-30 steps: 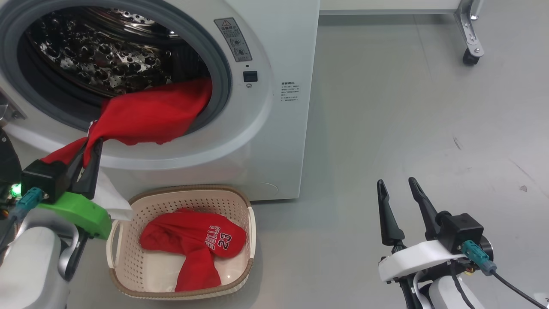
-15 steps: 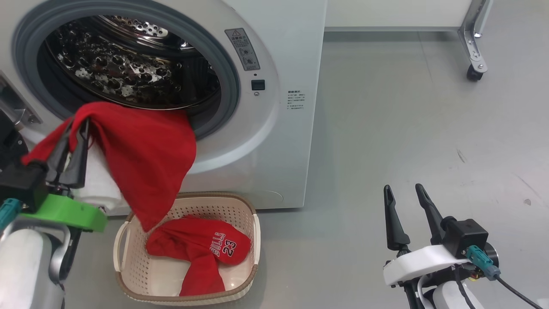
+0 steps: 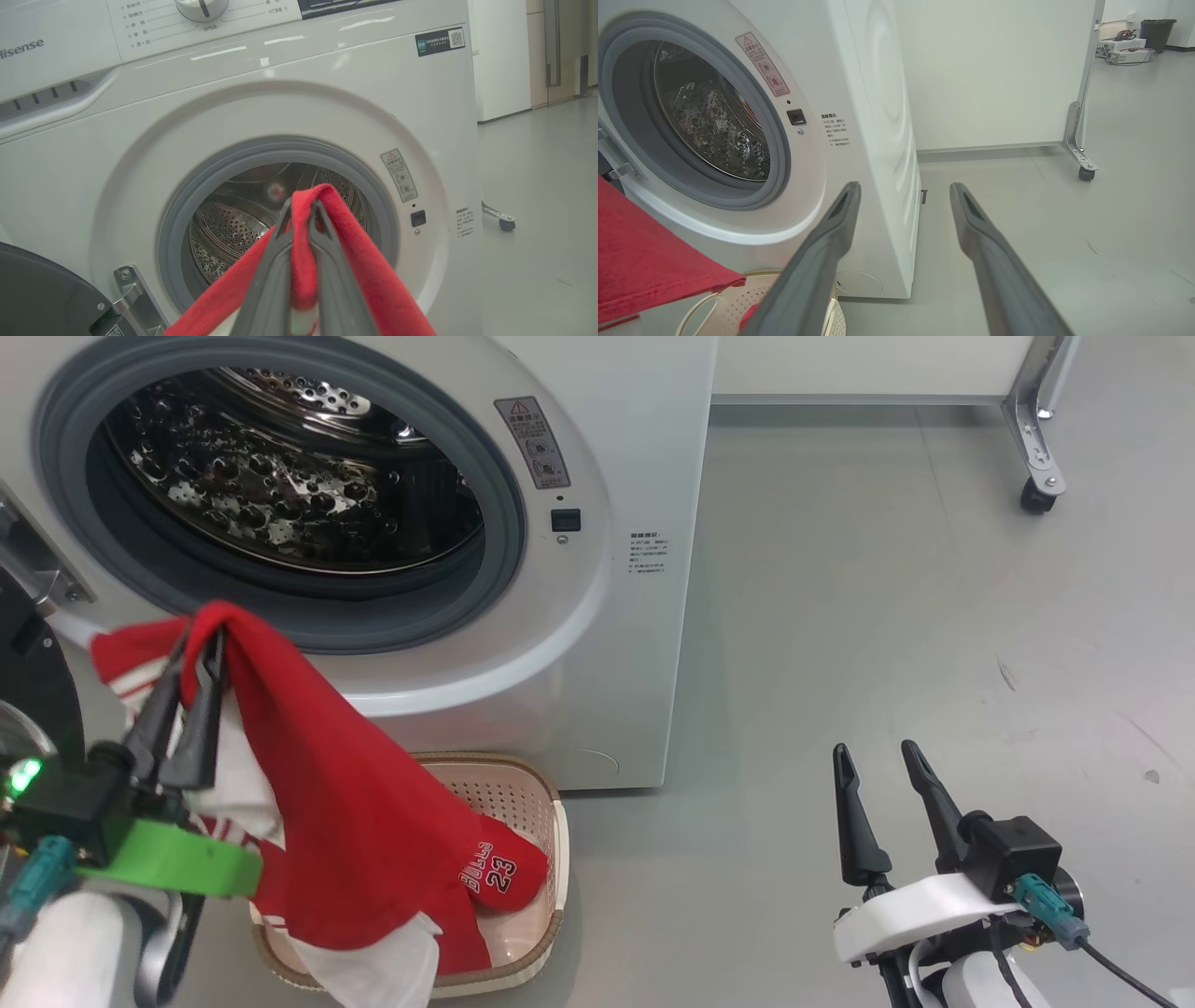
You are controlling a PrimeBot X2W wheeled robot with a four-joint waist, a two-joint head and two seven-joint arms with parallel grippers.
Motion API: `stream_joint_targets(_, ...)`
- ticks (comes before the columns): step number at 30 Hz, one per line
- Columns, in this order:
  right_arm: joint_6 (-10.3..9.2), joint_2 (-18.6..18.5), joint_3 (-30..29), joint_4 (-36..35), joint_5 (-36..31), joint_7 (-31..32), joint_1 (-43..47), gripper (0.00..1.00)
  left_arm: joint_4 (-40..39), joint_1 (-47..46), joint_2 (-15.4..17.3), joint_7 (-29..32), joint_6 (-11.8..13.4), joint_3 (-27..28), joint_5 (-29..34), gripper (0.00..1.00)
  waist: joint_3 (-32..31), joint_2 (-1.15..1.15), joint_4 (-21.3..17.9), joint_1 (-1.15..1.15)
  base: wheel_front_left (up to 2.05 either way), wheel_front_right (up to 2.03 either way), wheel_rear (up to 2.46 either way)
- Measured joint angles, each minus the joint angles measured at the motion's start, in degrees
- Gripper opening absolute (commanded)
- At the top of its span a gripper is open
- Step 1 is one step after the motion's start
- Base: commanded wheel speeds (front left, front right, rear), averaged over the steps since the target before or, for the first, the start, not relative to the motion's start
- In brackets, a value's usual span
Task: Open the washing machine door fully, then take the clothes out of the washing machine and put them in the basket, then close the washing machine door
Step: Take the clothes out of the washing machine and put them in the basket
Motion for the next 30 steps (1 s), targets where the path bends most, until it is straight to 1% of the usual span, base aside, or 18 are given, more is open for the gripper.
stream_joint_targets(4,0.08,0.03,0.66,-0.02,0.0,0.0,0.01,1.0,1.8,4.42,0.08,0.01,-0.42,-1.41,0.01,0.0,0.48,0.0,-0.52,0.0,0.0,0.0,0.0)
stream_joint_targets(11,0.07,0.03,1.49,-0.24,0.0,0.0,-0.02,1.0,3.08,4.79,0.14,0.01,-0.94,-2.99,0.02,0.0,2.06,0.0,-1.45,0.0,0.0,0.0,0.0)
stream_joint_targets(19,-0.12,0.02,2.67,-1.76,0.0,0.0,-1.04,1.0,5.71,4.76,0.25,0.01,-1.51,-4.82,0.33,0.0,5.41,0.0,-3.0,0.0,0.0,0.0,0.0)
stream_joint_targets(25,-1.15,0.01,3.64,-2.54,-0.07,0.0,-1.72,1.0,8.82,3.89,0.12,0.01,-1.55,-3.87,-1.26,0.0,8.62,0.0,-4.35,0.0,0.0,0.0,0.0)
stream_joint_targets(27,-1.21,0.01,3.88,-2.96,-0.15,0.0,-2.23,1.0,9.61,2.89,0.25,0.01,-1.7,-3.54,-1.33,0.0,9.8,0.0,-4.81,0.0,0.0,0.0,0.0)
stream_joint_targets(30,-1.97,0.0,4.44,-3.58,-0.2,0.0,-3.05,1.0,10.66,1.27,0.66,0.01,-1.93,-3.07,-1.51,0.0,11.59,0.0,-5.5,0.0,0.0,0.0,0.0)
